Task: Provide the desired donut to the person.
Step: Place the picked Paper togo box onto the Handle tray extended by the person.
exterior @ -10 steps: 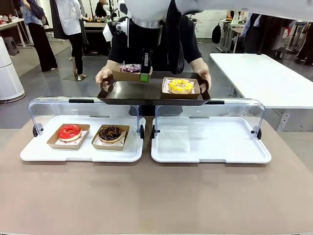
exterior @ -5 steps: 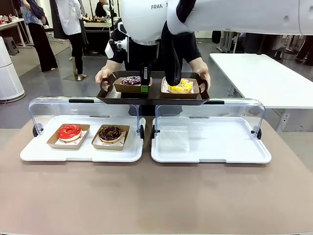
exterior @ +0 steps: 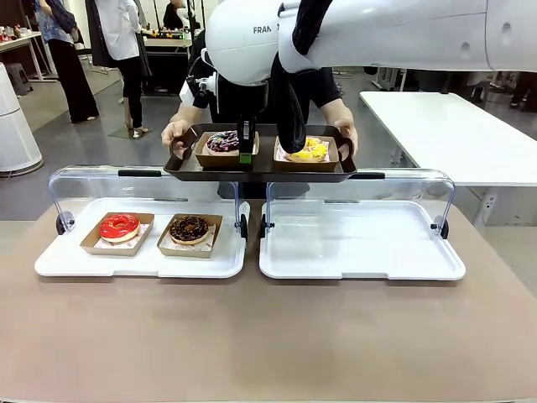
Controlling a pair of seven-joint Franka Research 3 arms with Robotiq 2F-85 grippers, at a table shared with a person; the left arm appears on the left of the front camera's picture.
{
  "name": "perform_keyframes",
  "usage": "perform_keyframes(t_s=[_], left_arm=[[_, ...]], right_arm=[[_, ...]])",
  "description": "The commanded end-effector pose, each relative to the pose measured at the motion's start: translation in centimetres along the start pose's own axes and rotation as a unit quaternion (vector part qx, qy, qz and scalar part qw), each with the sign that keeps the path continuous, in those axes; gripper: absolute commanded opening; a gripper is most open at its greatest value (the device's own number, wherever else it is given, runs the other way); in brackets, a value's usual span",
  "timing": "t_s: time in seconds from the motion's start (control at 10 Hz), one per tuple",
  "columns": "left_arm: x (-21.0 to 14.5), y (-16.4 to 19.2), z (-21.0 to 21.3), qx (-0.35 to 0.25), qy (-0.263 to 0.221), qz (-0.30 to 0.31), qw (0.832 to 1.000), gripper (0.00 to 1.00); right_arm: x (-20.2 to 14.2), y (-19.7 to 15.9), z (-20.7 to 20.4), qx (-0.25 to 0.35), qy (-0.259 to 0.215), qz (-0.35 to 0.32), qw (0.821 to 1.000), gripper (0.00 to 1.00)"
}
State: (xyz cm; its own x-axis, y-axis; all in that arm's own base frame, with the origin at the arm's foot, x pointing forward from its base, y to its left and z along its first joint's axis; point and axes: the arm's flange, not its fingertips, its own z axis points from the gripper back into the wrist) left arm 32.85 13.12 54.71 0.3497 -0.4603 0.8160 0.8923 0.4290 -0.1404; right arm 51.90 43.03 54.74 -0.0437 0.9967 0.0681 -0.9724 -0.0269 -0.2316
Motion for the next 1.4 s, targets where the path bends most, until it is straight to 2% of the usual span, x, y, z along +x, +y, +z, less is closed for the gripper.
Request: perform_keyframes(t_s=[0.0,0.2,0.3,0.4,1.0,1.2,1.3], left_arm=[[-0.1,0.0,0.0,-0.001,-0.011,-0.006,1.000,1.00],[-0.1,0.0,0.0,-0.001,-0.011,-0.006,1.000,1.00],[-0.1,0.0,0.0,-0.001,-0.011,-0.006,1.000,1.00],[-0.1,0.0,0.0,-0.001,-0.011,-0.006,1.000,1.00],[-0.1,0.0,0.0,-0.001,-0.011,-0.006,1.000,1.00],[-0.1,0.0,0.0,-0.001,-0.011,-0.006,1.000,1.00],[-0.1,0.0,0.0,-0.001,-0.011,-0.006,1.000,1.00]], right_arm=[[0.7,-0.4,0.3,-0.012,0.012,-0.011,1.000,1.00],[0.5,-0.4,0.3,-0.012,0.017,-0.012,1.000,1.00],[0.5,-0.4,0.4,-0.013,0.017,-0.011,1.000,0.93],[0.6,-0.5,0.6,-0.015,0.016,-0.010,1.000,1.00],[0.7,0.2,1.2,-0.004,0.018,-0.003,1.000,1.00],[0.2,2.5,5.2,0.042,0.054,0.005,0.998,1.00],[-1.6,4.1,7.8,0.050,0.065,0.018,0.996,1.00]])
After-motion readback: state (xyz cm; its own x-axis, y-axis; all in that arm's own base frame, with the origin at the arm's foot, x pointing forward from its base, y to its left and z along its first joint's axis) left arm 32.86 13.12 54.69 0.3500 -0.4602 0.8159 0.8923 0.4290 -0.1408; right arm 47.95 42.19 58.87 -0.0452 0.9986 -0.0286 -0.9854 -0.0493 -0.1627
